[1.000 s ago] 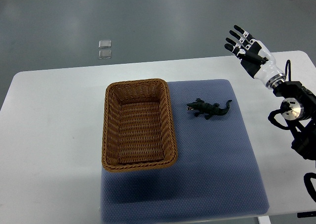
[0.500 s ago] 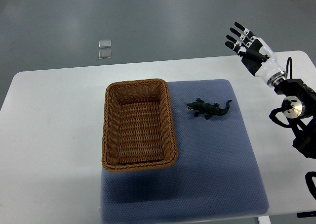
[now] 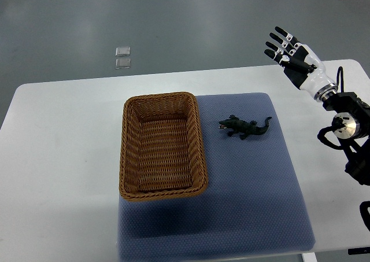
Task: Place crocodile in brown basket with right hand
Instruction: 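Reach the right hand forward and down over the green crocodile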
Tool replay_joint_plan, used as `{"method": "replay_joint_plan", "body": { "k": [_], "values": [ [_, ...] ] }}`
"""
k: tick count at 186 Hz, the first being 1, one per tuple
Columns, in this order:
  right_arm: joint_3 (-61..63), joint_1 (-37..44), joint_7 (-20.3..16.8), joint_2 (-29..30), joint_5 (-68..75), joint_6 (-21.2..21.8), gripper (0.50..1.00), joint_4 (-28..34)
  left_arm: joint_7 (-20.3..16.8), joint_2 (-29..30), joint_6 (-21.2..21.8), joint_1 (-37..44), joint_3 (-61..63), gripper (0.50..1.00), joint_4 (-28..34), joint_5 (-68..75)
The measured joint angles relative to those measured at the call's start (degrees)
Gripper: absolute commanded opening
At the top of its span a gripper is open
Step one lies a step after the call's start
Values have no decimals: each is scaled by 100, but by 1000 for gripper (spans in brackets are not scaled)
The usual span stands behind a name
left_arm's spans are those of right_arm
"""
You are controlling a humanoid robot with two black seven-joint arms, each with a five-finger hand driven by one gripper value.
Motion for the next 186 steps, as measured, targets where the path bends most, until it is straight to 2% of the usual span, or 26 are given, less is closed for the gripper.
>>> {"method": "replay_joint_plan", "body": {
  "k": [40,73,113,155,171,186],
  "values": [
    [-118,67,-3,-147,-90,202,926,2,0,0,0,0,0,1000,0,0],
    [-863,305,61,-615,-322,348,926,194,0,0,0,0,0,1000,0,0],
    [-2211,805,659,-1374,-1459,362,926,619,0,0,0,0,0,1000,0,0],
    [-3606,1416,1112,-1736,-2731,281,924,1033,0,0,0,0,0,1000,0,0],
    [-4191,1638,1252,-1866,-3258,89,926,1220,0,0,0,0,0,1000,-1,-1],
    [-4789,1838,1418,-1940,-3756,-303,926,1366,0,0,0,0,0,1000,-1,-1]
  ]
}}
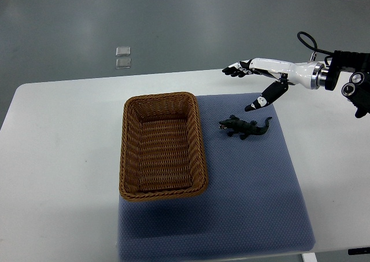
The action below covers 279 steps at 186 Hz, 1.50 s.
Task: Place crocodile in brown basket with right hand
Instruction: 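Reach the right hand forward and down over the green crocodile, then close the right hand's fingers around the green crocodile's body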
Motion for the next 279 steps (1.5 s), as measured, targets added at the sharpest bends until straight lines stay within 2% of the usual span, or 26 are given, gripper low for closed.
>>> {"method": "replay_joint_plan", "body": {
  "k": [40,75,159,279],
  "values": [
    [-1728,544,282,-7,-626,-1307,926,61,0,0,0,0,0,1000,0,-1],
    [-2562,765,300,43,-864,-1864,926,66,0,0,0,0,0,1000,0,-1],
    [-2740,797,238,212,-1358,-2260,924,16,2,0,0,0,0,1000,0,-1],
    [-2924,791,122,596,-1679,-2280,924,-566,1,0,0,0,0,1000,0,2]
  ]
}}
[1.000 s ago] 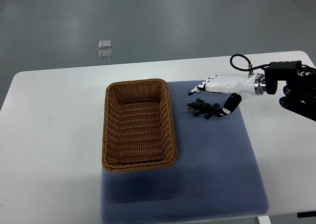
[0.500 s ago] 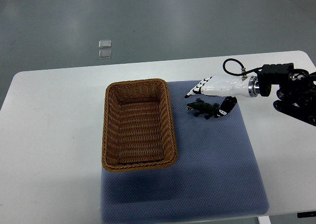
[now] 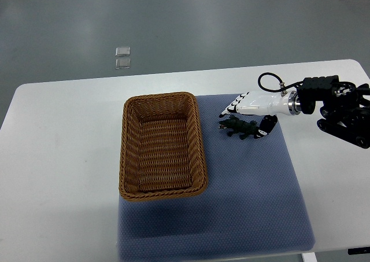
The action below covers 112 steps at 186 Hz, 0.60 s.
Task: Place crocodile in brown basket with right hand
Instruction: 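Close the right hand's fingers around the green crocodile's body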
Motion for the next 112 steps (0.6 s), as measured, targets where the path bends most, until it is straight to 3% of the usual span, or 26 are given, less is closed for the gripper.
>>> {"method": "replay_joint_plan", "body": {
  "k": [112],
  "values": [
    [-222,-1,-46,84,-24,-54,924,-147,-1,0,0,0,0,1000,0,0]
  ]
}}
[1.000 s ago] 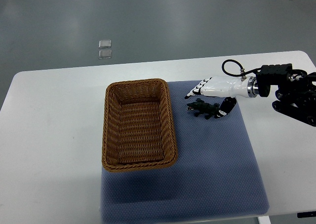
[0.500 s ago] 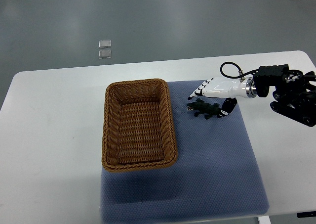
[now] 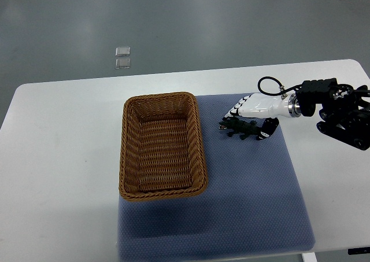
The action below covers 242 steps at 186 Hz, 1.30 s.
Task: Place crocodile in brown basket with right hand
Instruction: 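Close the right hand's fingers around the green crocodile's body, then lift the crocodile and carry it over the wicker basket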
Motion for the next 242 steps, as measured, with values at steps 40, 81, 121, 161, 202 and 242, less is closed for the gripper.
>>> {"method": "replay_joint_plan", "body": {
  "k": [40,81,121,161,202,242],
  "values": [
    [-4,0,-99,69,-1,-82,891,-26,0,0,0,0,0,1000,0,-1],
    [-51,0,-175,87,-8,-111,783,-29,0,0,0,0,0,1000,0,-2],
    [-74,0,-251,88,-9,-117,582,-29,0,0,0,0,0,1000,0,-2],
    [-82,26,-320,80,-9,-152,500,-28,0,0,0,0,-1,1000,0,-2],
    [-8,402,-290,-41,41,-328,500,163,0,0,0,0,-1,1000,0,-2],
    [232,813,-276,-184,67,-456,500,789,0,0,0,0,-1,1000,0,-2]
  ]
}}
